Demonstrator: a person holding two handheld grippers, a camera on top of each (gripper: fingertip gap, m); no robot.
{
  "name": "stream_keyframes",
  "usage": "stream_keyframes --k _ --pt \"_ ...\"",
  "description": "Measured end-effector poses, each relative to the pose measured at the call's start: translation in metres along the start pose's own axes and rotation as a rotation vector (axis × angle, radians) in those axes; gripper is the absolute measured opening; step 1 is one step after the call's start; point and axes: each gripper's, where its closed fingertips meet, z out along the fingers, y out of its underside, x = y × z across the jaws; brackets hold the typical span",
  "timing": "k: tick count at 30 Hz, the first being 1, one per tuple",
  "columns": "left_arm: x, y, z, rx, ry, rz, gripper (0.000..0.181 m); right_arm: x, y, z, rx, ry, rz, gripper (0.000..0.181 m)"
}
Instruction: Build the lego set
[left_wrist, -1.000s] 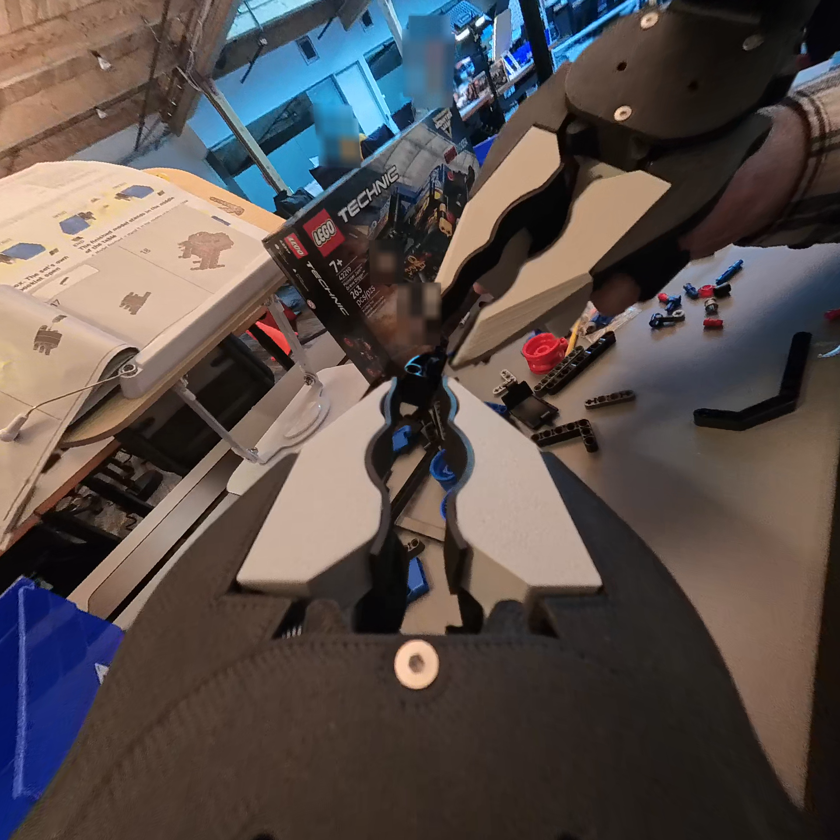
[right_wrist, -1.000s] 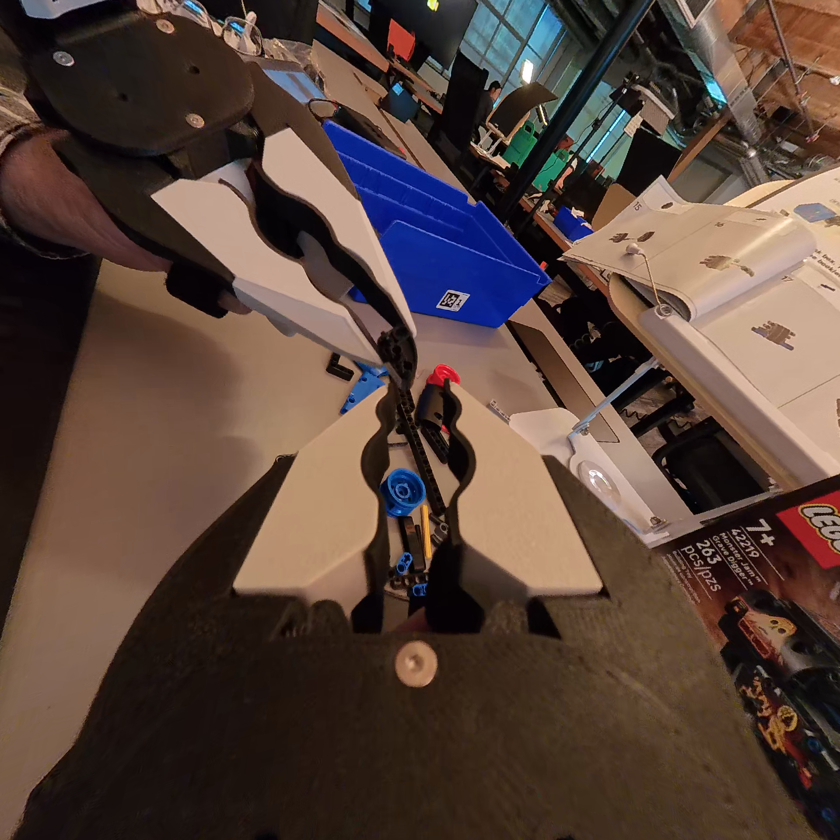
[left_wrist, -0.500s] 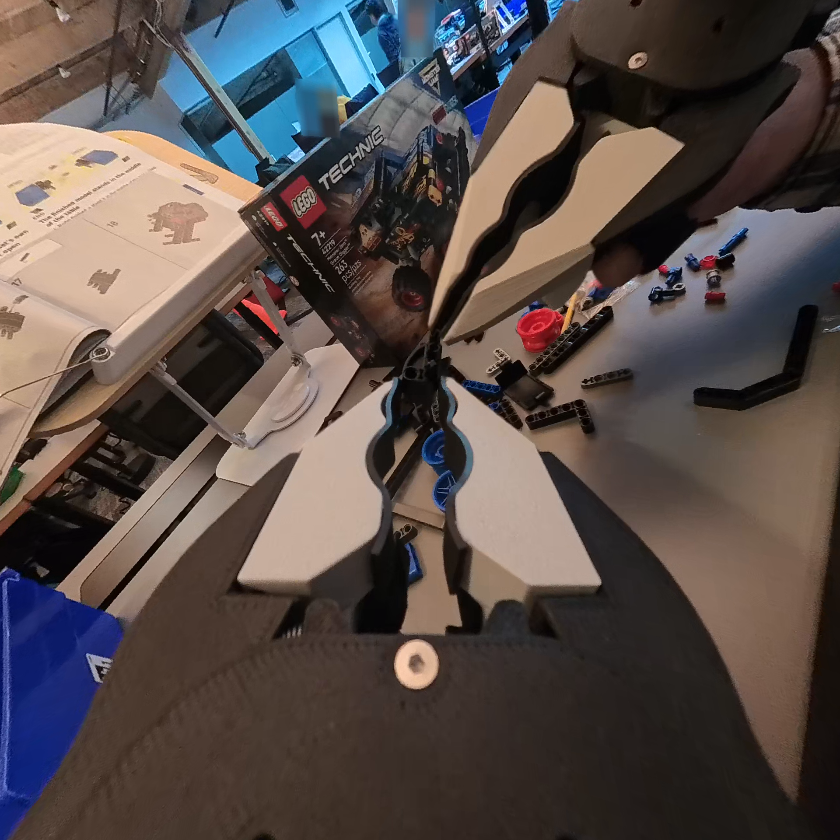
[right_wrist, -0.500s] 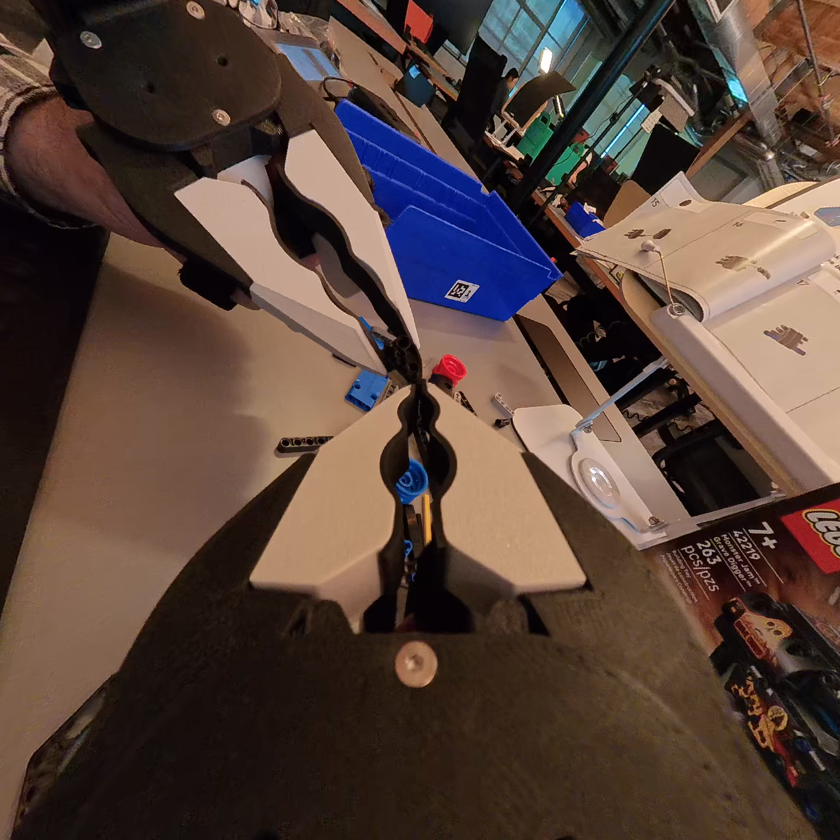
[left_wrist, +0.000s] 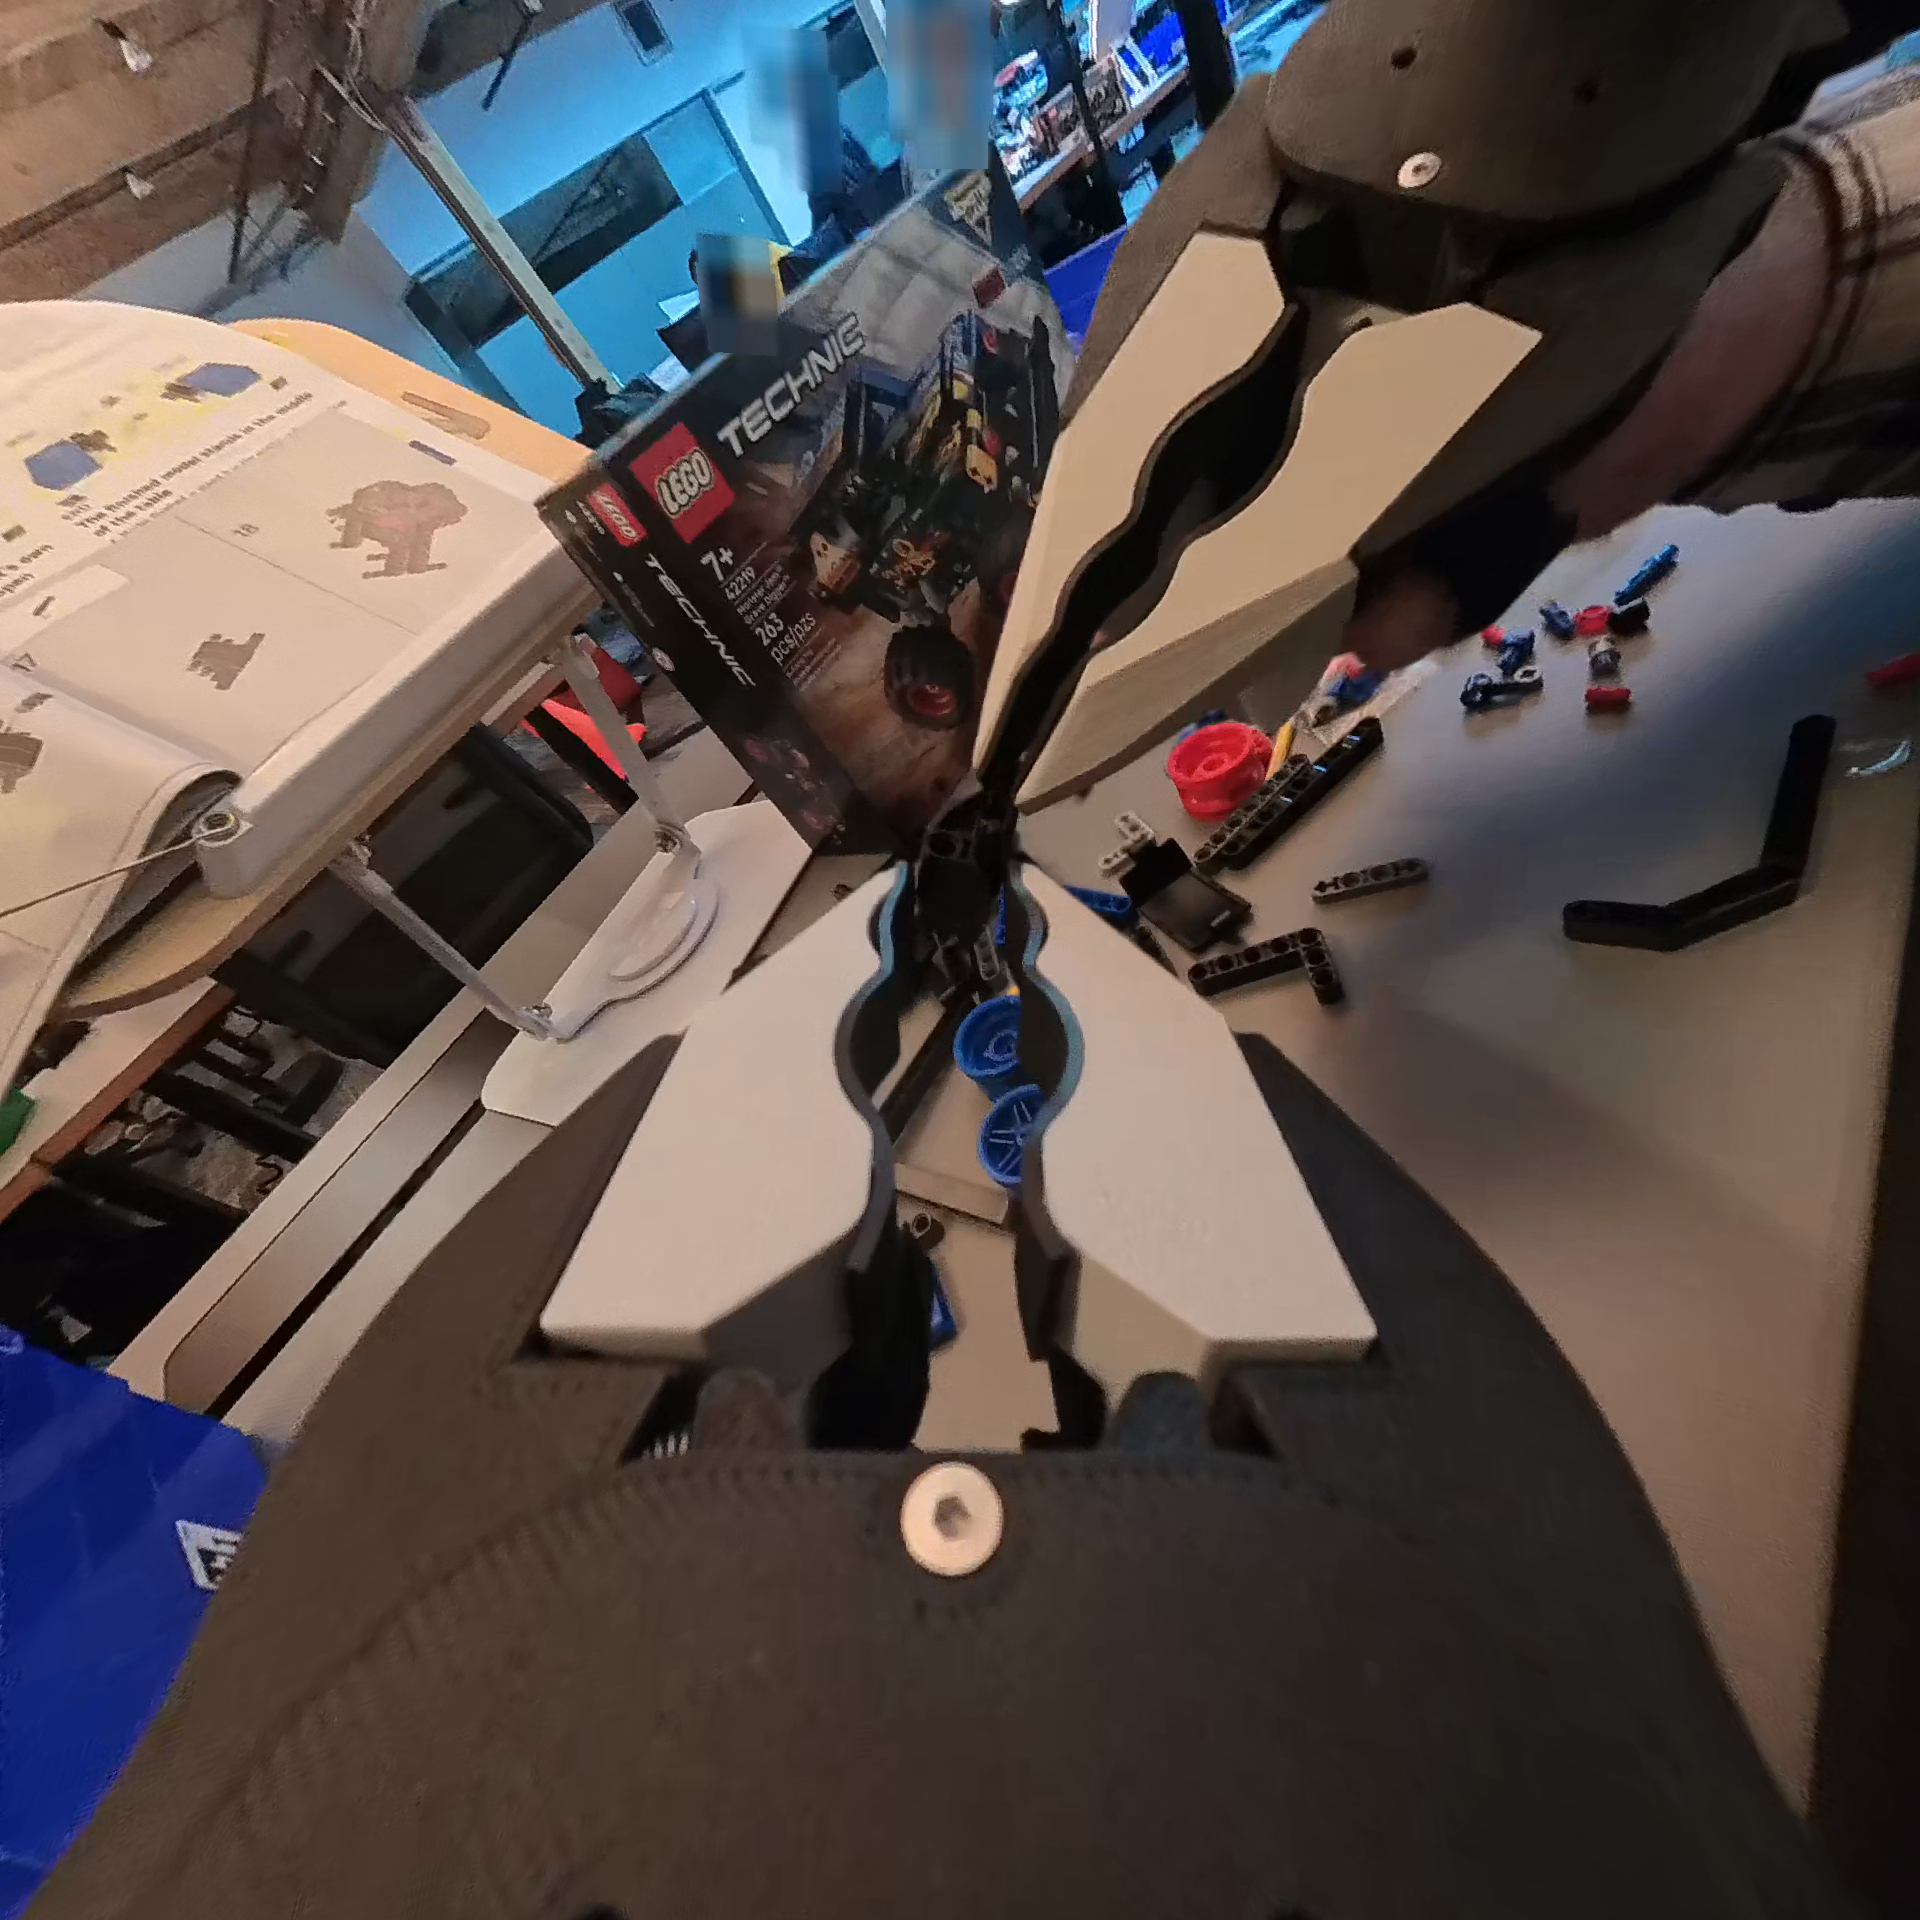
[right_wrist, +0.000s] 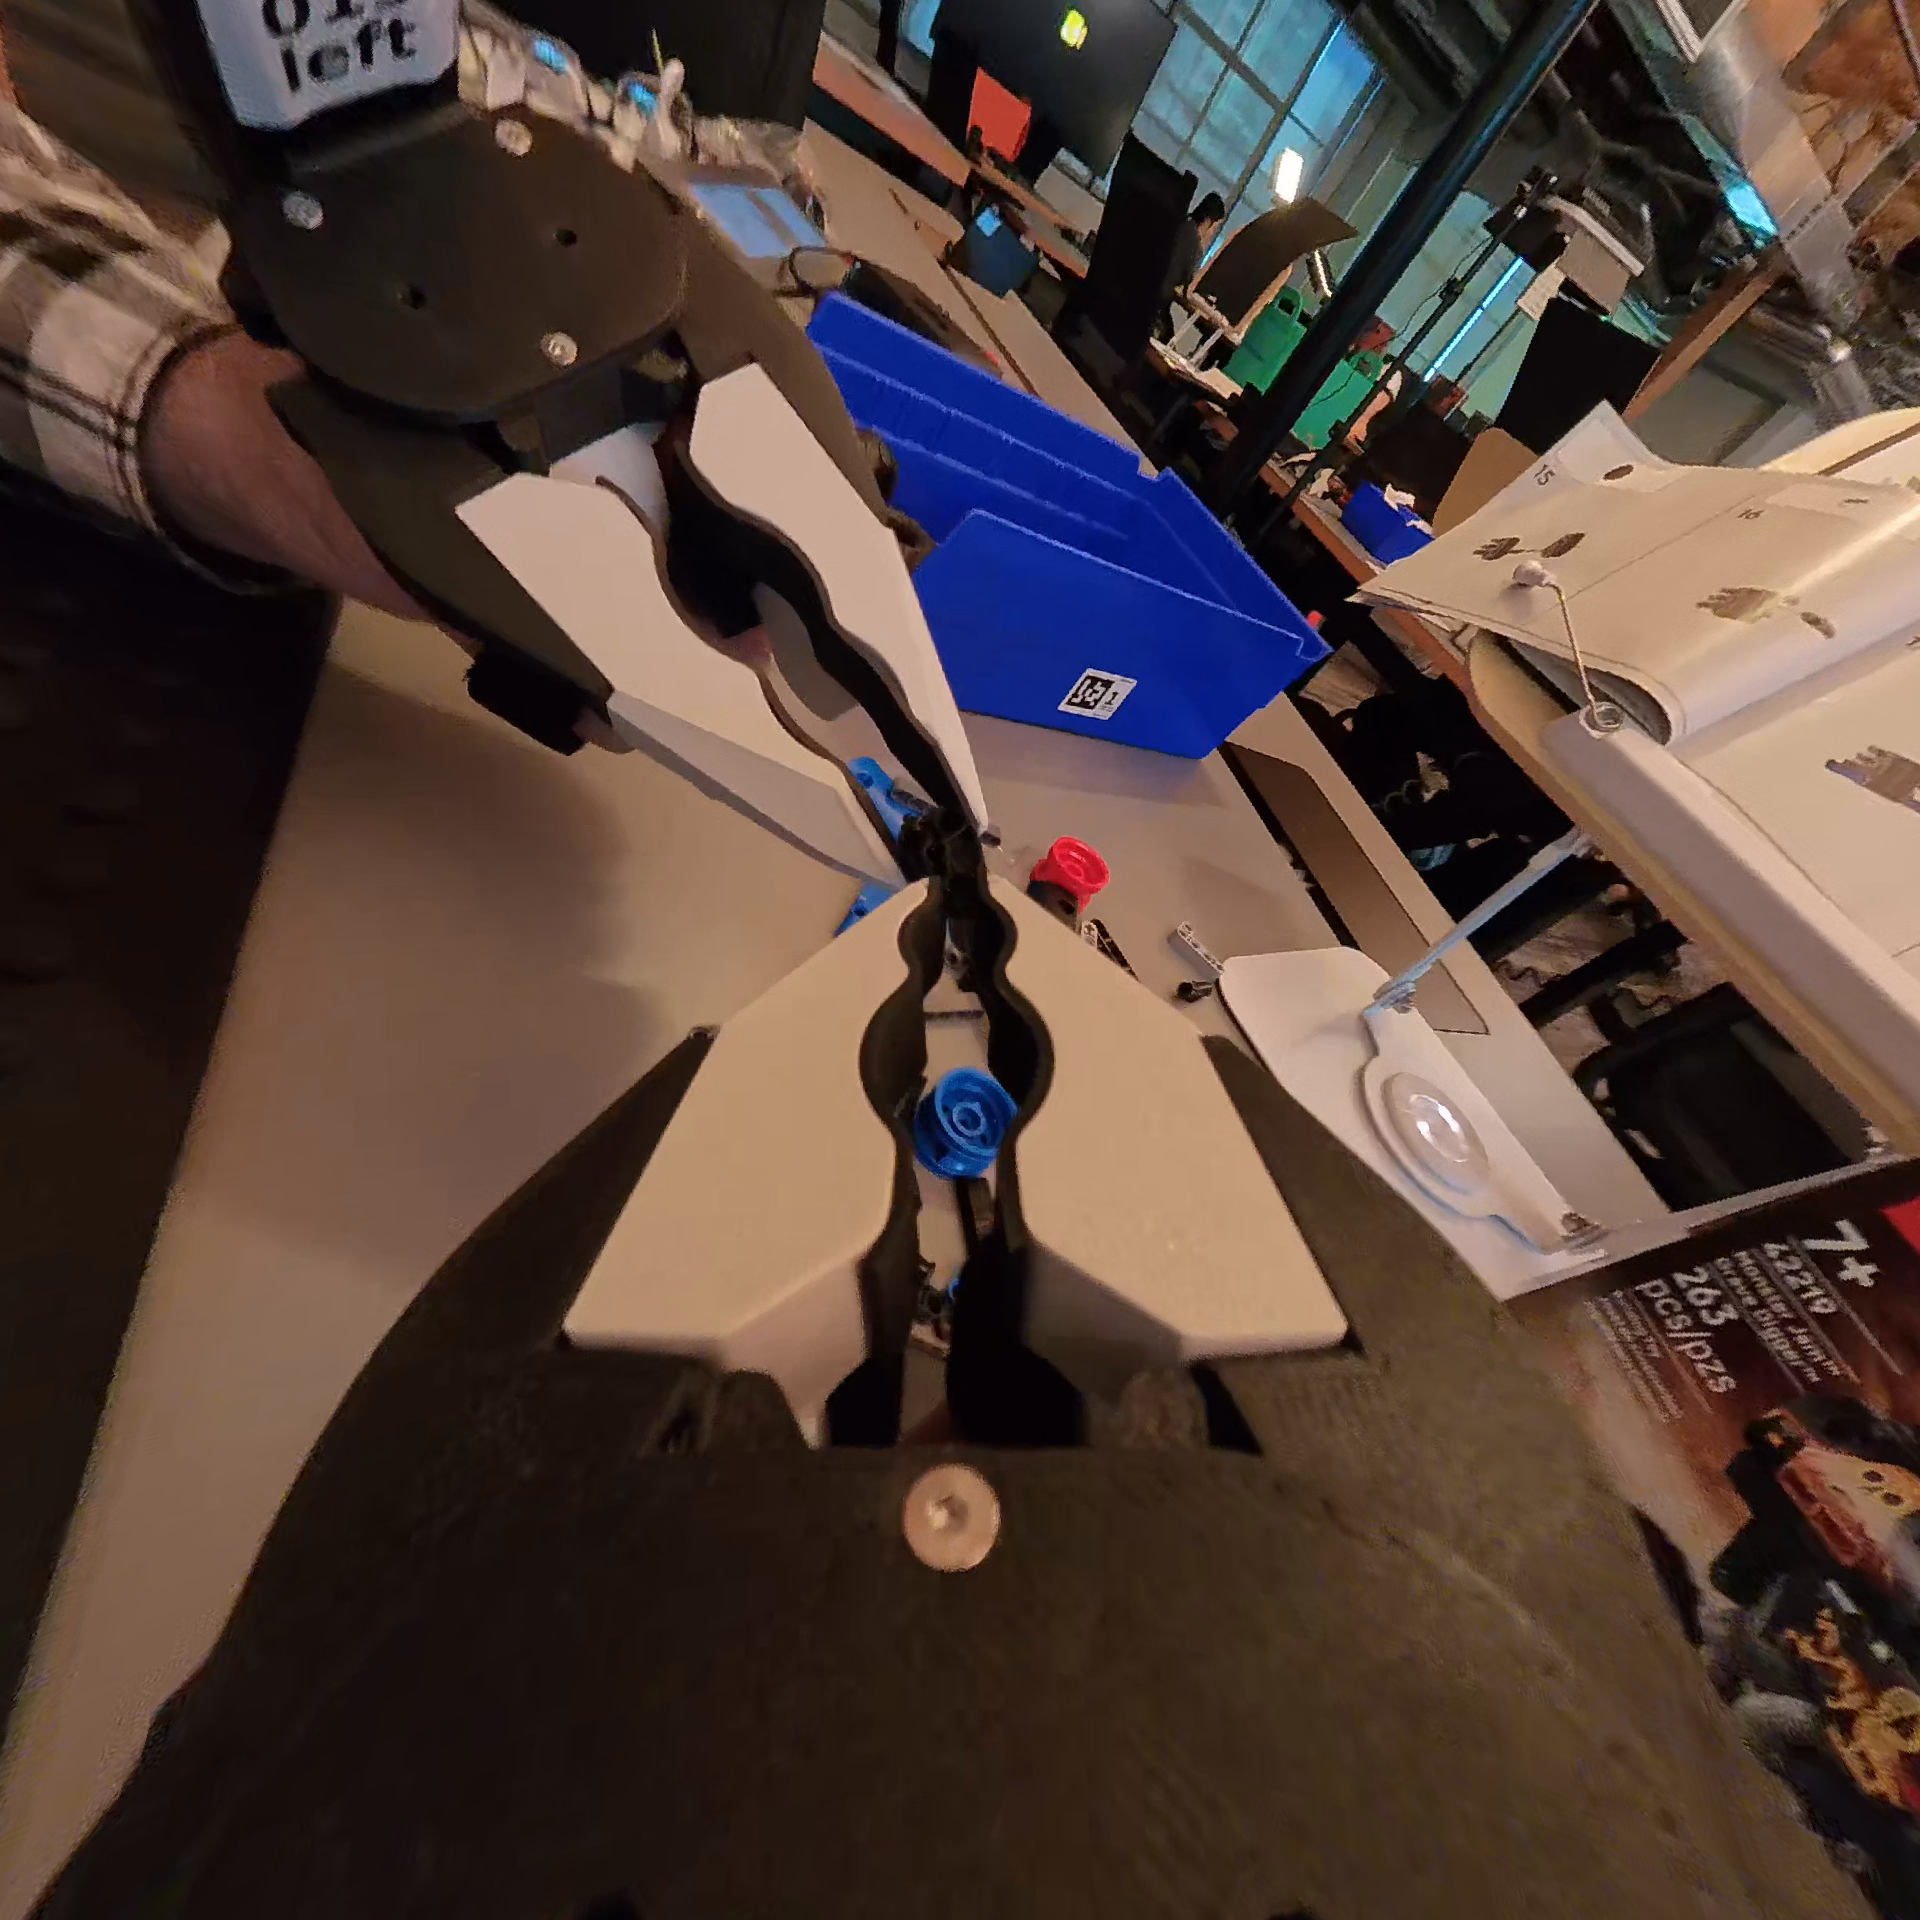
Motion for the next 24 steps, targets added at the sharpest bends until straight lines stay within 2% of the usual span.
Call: stream_keyframes --k 6,15,19,24 --pt "-0.011 -0.010 -0.005 0.057 -0.035 -0.050 0.023 0.010 -0.015 -0.010 0.143 -0.034 0.183 0.002" --pt "-0.006 -0.017 -0.005 0.085 -0.010 -0.064 0.022 0.015 -0.029 -0.017 0.292 -0.103 0.361 0.002" --pt "-0.007 -0.019 -0.005 0.095 -0.018 -0.060 0.018 0.010 -0.031 -0.015 0.303 -0.140 0.381 0.002" --pt "-0.003 -0.018 -0.005 0.091 -0.005 -0.041 0.005 0.005 -0.028 -0.011 0.265 -0.137 0.336 0.003"
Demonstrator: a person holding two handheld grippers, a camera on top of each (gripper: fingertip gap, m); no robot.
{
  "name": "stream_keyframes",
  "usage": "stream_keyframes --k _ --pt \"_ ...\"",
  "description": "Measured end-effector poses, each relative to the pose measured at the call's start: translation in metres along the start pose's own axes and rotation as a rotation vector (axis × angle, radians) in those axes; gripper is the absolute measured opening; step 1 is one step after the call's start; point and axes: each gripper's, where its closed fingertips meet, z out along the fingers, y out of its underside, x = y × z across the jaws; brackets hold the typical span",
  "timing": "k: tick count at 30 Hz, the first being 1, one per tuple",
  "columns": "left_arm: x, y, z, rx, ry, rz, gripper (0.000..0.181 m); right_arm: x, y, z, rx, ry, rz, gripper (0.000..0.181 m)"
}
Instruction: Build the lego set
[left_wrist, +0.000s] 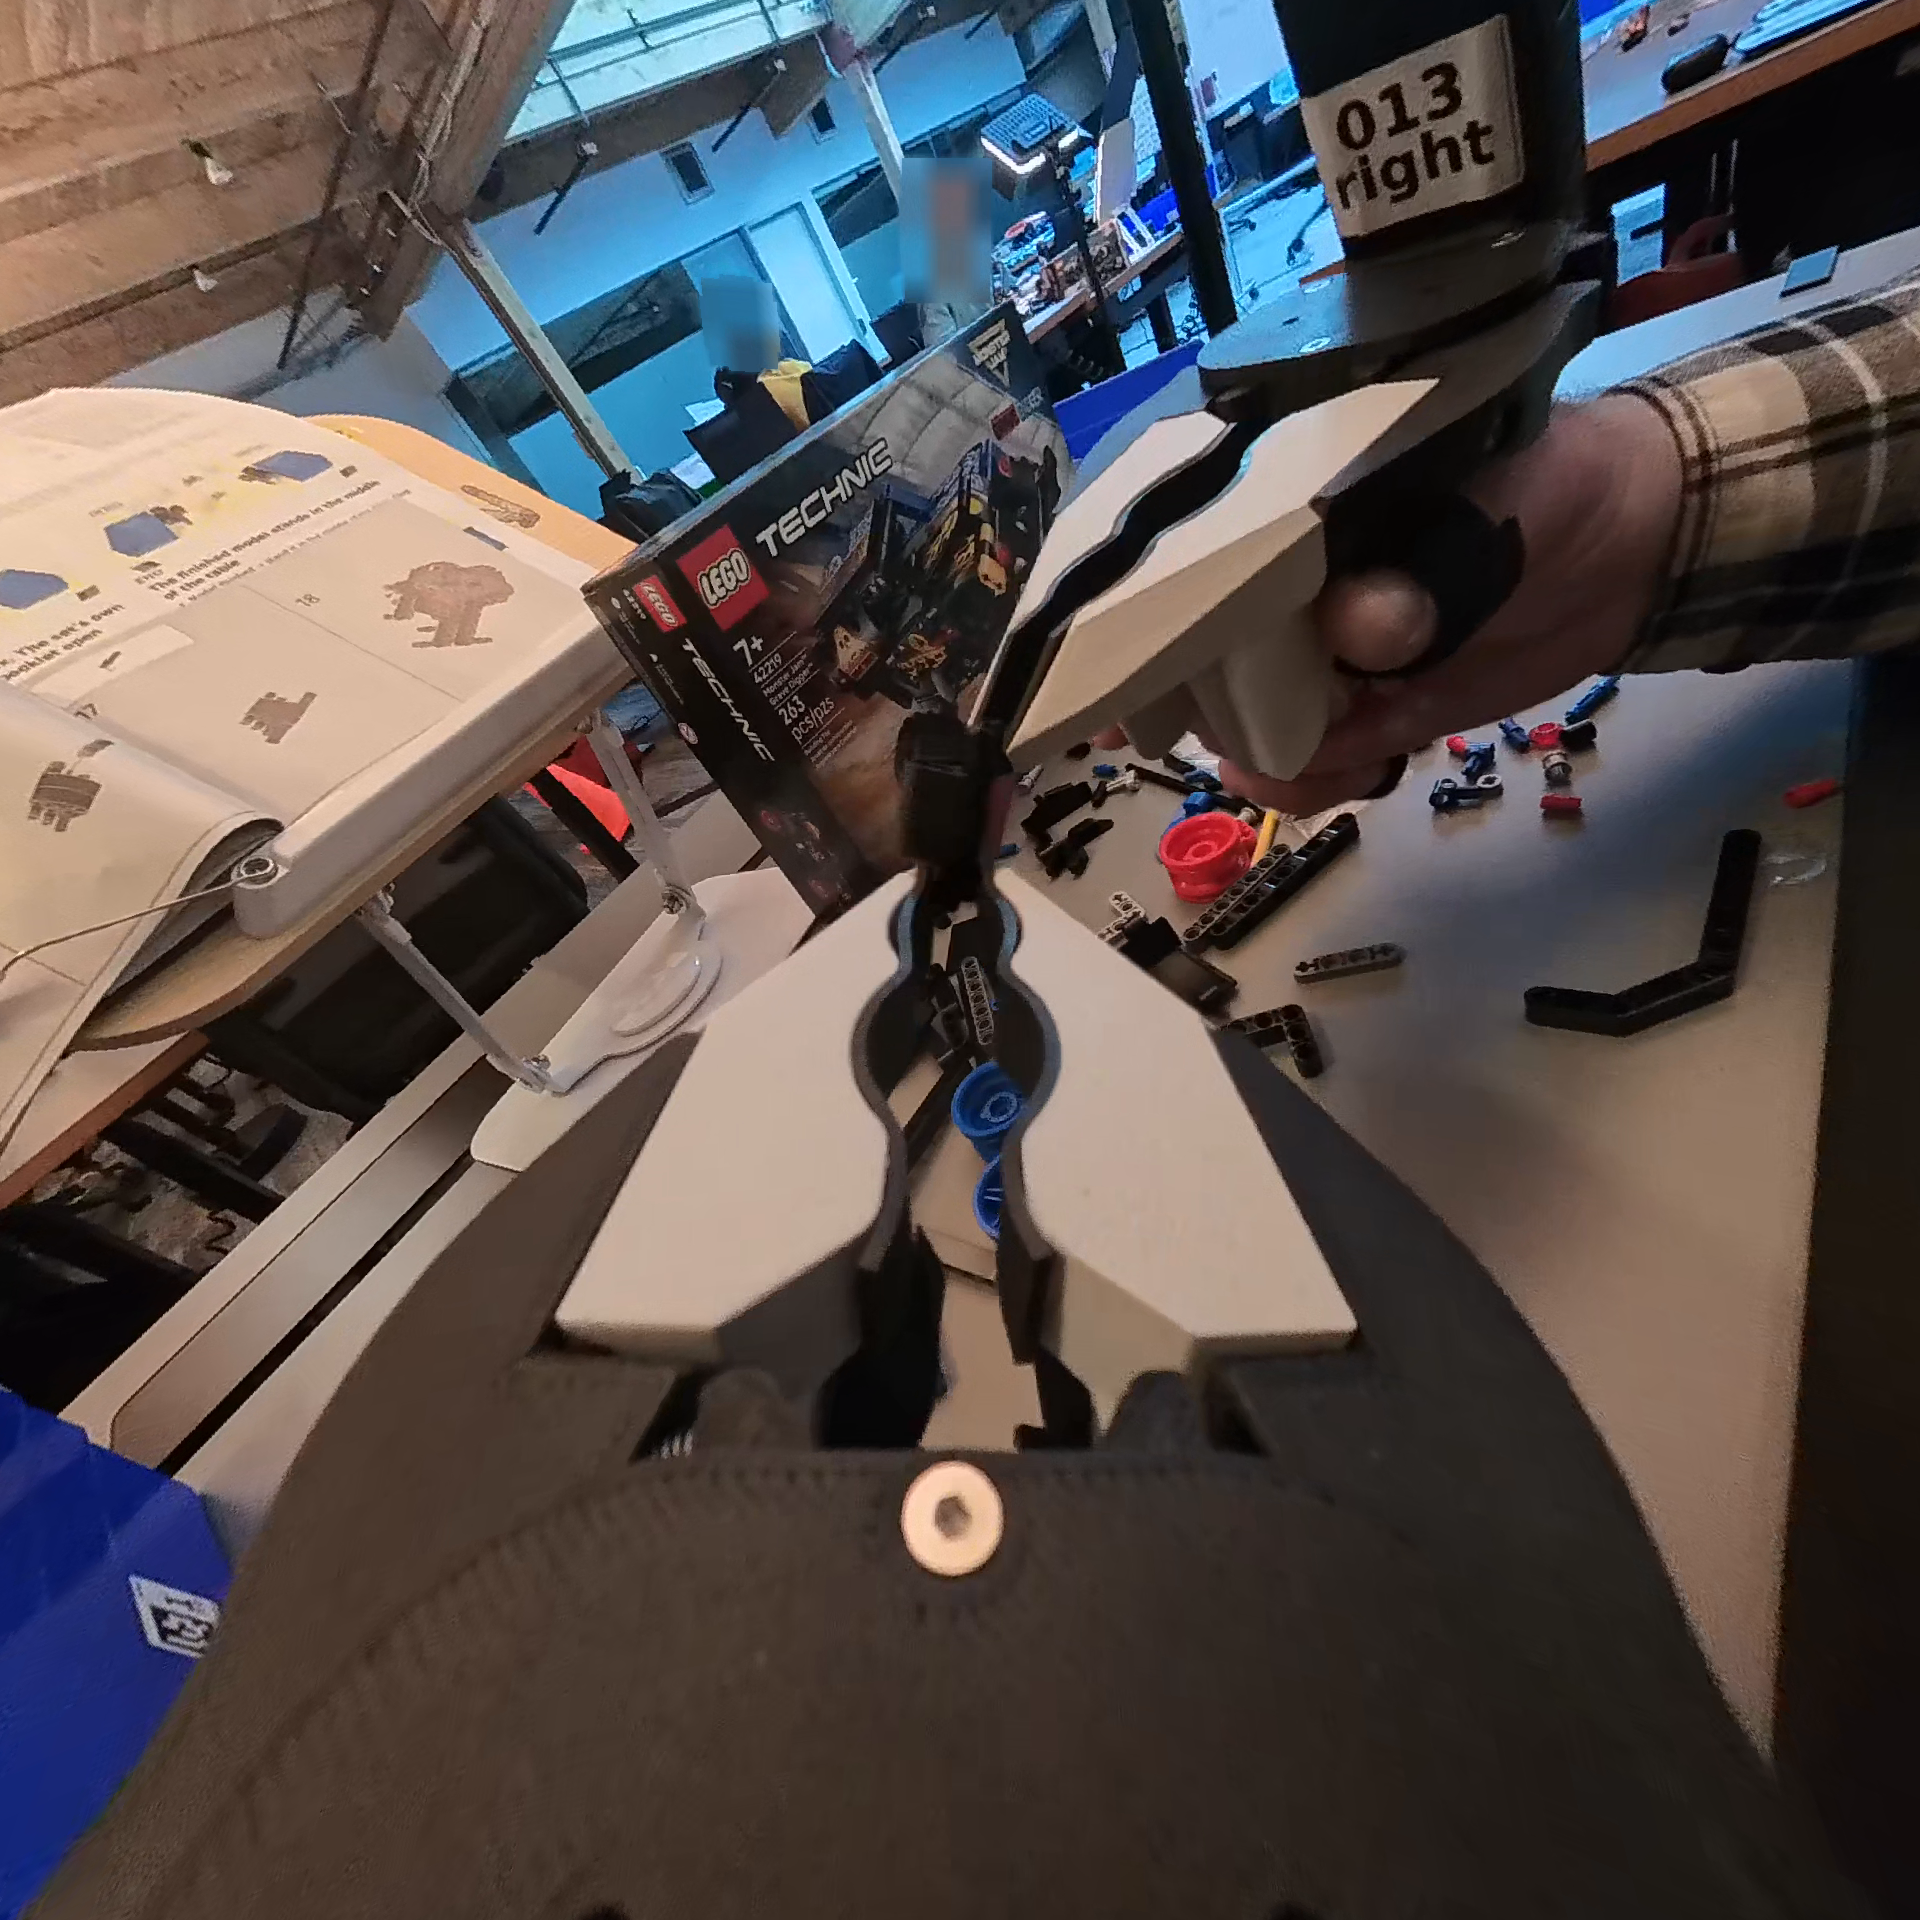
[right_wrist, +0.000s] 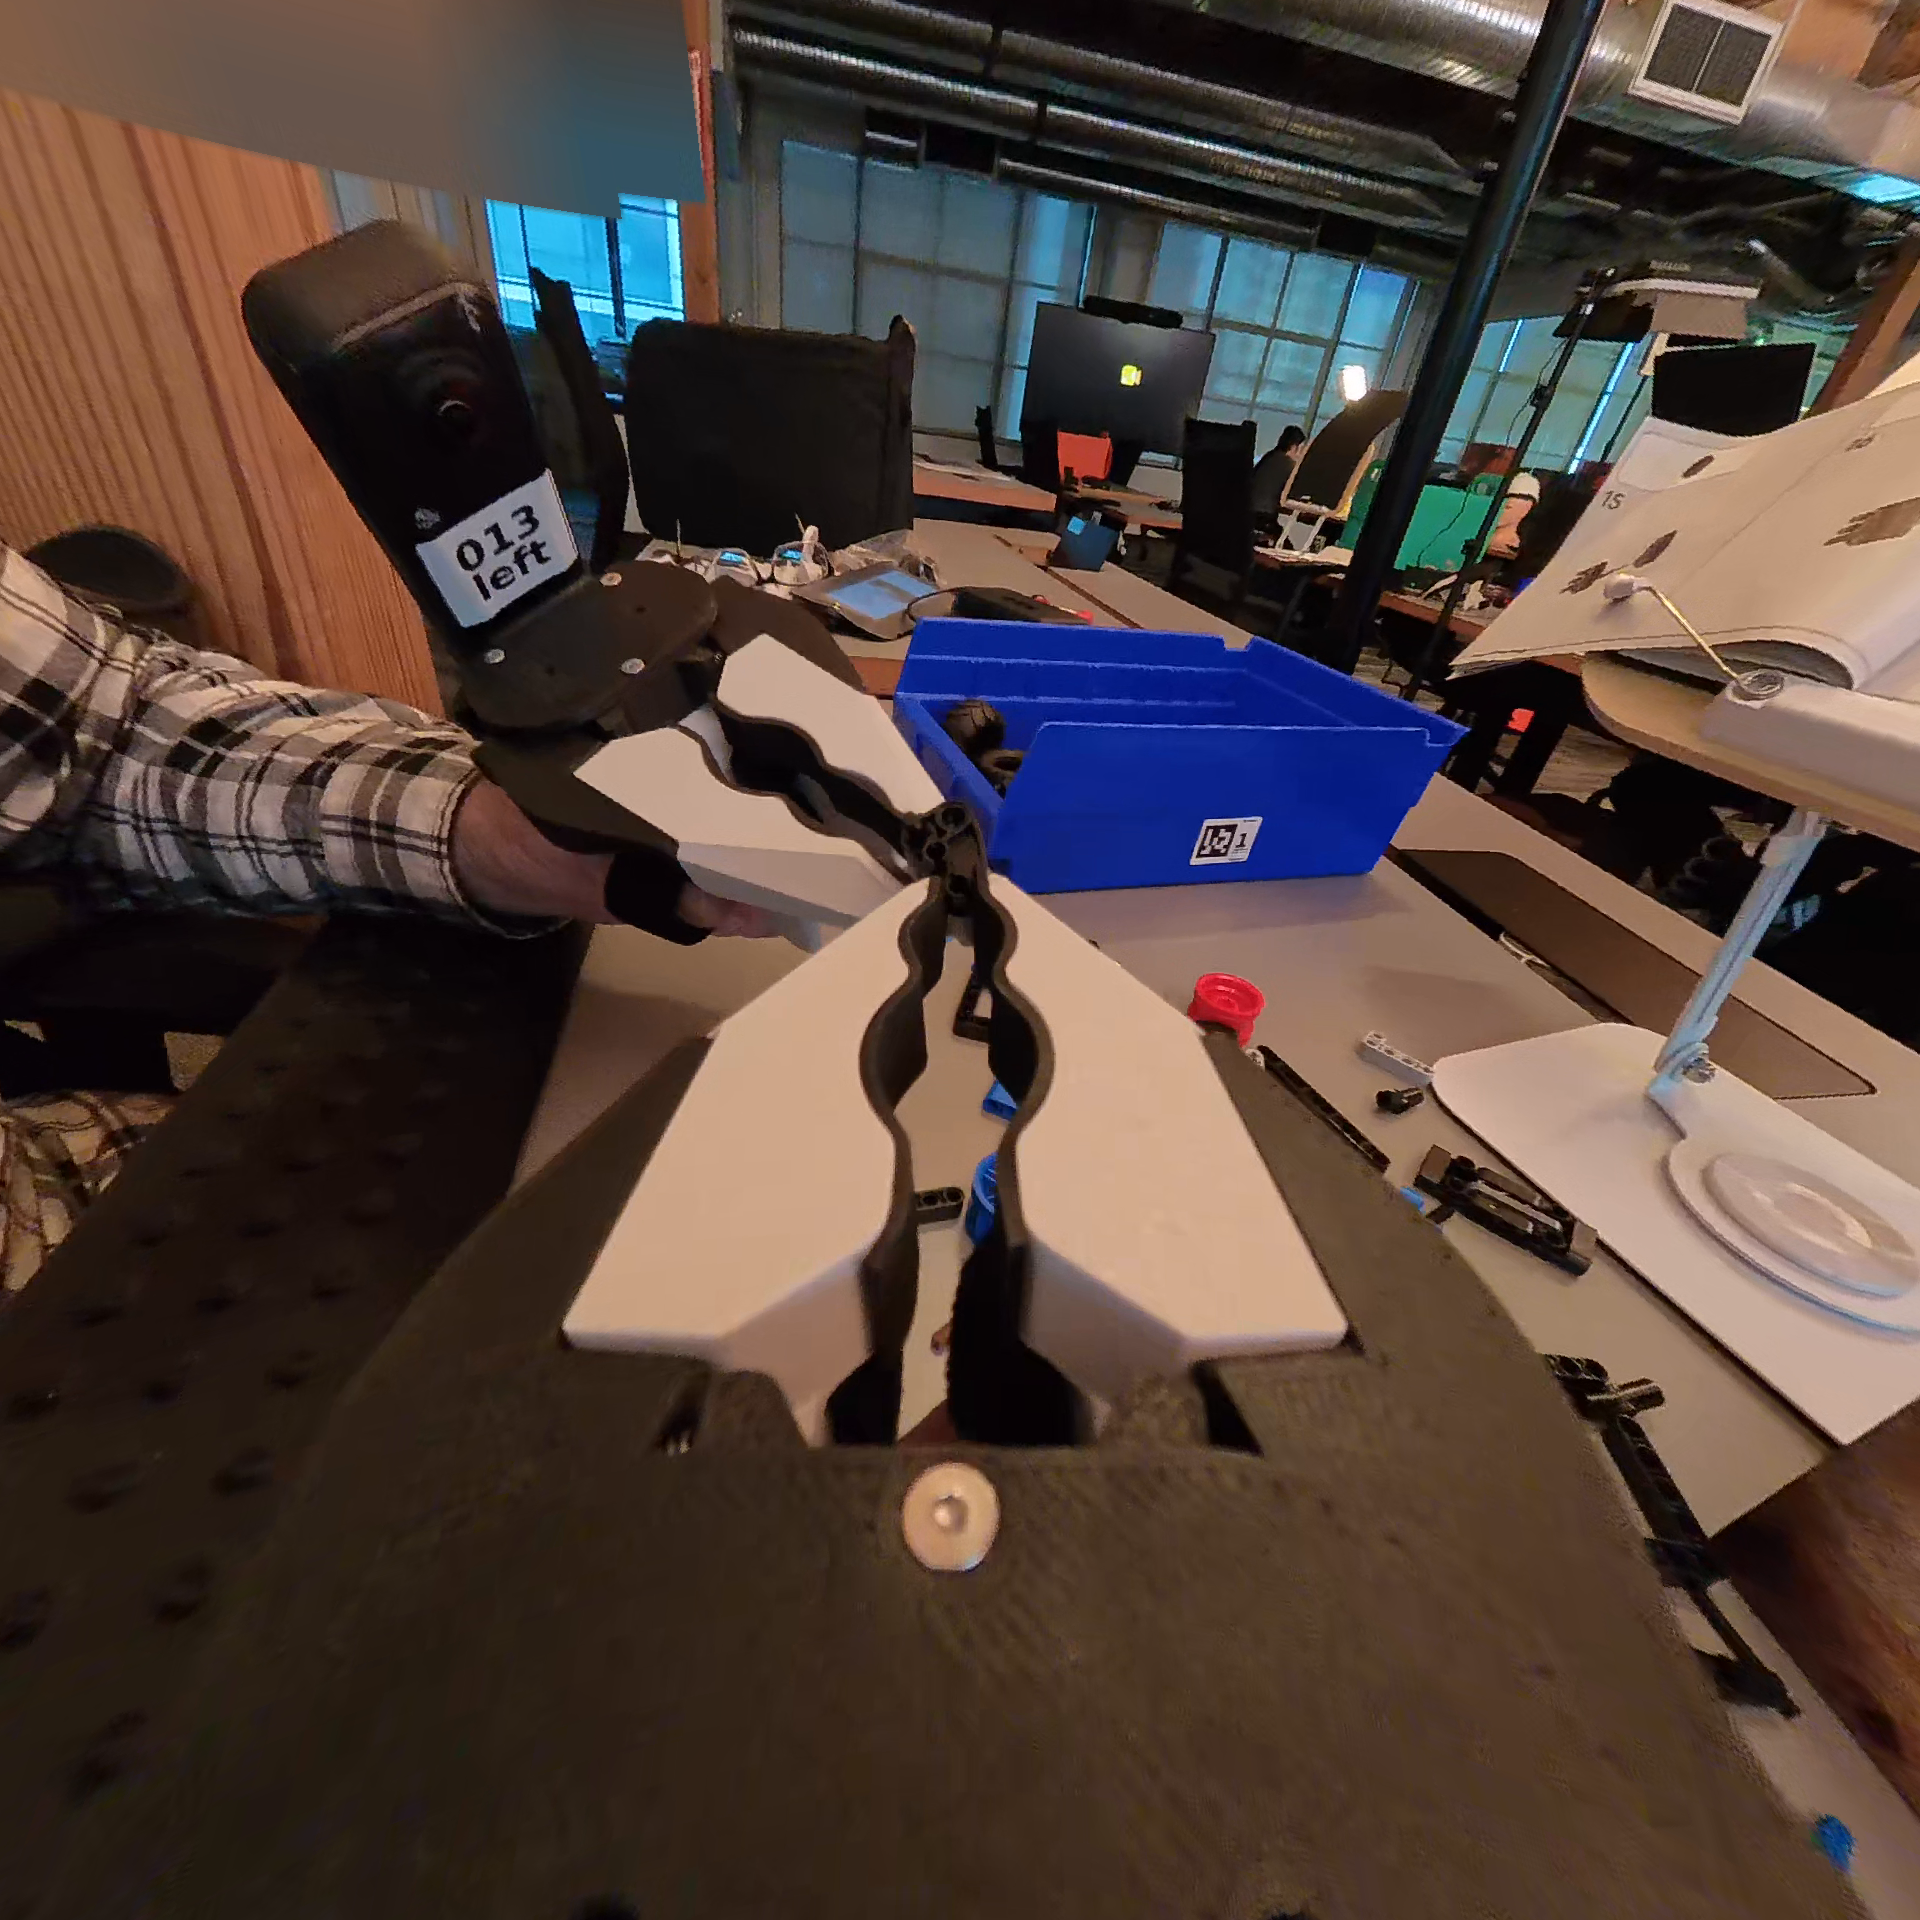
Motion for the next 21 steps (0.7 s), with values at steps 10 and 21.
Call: stream_keyframes --k 10,21 --pt "0.0024 0.0012 0.0007 0.002 0.020 -0.008 0.004 -0.0003 0.0009 -0.0012 -0.023 0.018 -0.050 0.002" --pt "0.0011 0.0023 0.0005 -0.002 0.012 -0.008 0.005 -0.0003 0.0015 -0.0016 -0.051 0.056 -0.147 0.003"
